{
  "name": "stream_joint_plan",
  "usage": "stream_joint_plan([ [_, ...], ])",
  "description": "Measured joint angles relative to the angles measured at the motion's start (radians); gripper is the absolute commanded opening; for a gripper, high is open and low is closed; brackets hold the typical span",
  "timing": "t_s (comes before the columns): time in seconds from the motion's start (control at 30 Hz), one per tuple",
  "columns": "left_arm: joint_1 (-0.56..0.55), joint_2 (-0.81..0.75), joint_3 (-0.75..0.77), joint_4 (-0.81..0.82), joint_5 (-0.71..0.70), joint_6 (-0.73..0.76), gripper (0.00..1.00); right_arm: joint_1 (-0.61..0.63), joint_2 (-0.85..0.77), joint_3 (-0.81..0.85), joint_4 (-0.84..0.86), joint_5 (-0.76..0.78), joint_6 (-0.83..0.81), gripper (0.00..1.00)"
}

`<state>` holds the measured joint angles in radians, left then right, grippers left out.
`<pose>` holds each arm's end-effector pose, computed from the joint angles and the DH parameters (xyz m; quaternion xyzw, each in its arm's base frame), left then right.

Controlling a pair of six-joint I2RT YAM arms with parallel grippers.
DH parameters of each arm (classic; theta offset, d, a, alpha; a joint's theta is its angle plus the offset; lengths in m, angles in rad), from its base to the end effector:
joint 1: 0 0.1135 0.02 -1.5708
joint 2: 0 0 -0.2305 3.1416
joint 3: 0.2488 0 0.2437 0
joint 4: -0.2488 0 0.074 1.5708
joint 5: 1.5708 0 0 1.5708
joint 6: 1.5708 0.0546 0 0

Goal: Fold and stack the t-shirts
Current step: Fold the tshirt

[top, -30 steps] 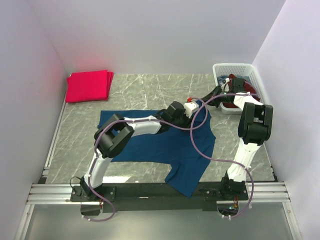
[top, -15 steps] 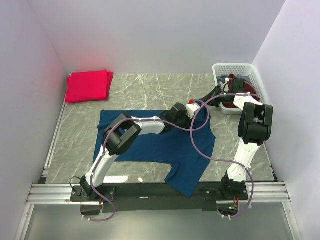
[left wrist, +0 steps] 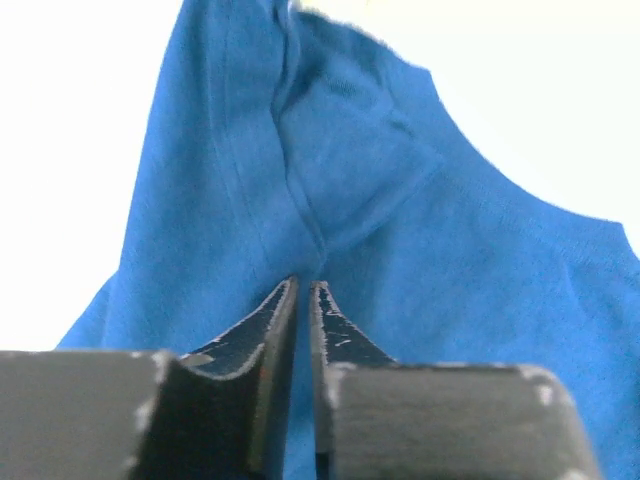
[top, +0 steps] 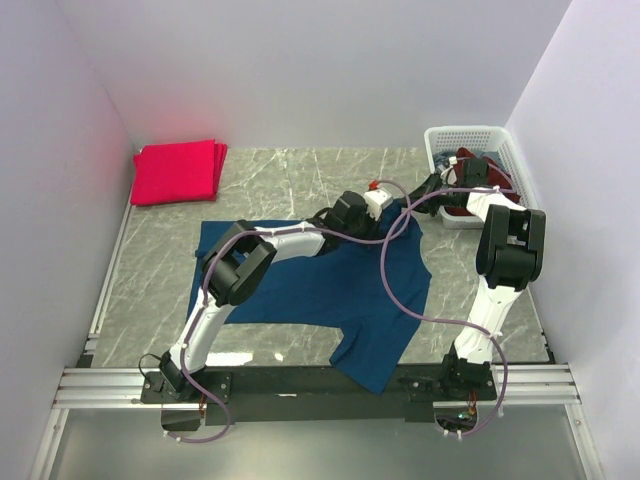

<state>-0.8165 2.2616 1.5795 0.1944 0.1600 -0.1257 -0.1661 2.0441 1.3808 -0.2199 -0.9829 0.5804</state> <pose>0.3368 -0.3711 0.1289 0.3280 0.7898 -0.2942 0.4268 0.4161 -0.0237 0.1399 0.1546 0.8309 0.4959 0.1994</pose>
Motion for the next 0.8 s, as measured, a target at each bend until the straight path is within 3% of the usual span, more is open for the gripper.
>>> stream_joint_plan([
  [0.13,0.003,0.0,0.01,0.007,0.003,-0.003,0.0,0.0,0.0,-0.001,0.0,-0.005,-0.004,0.0],
  [0.8,0.006,-0.088,-0.075,0.011,0.087,-0.023,0.0,0.01,-0.042,-0.044,-0.029,-0.006,-0.014,0.0],
])
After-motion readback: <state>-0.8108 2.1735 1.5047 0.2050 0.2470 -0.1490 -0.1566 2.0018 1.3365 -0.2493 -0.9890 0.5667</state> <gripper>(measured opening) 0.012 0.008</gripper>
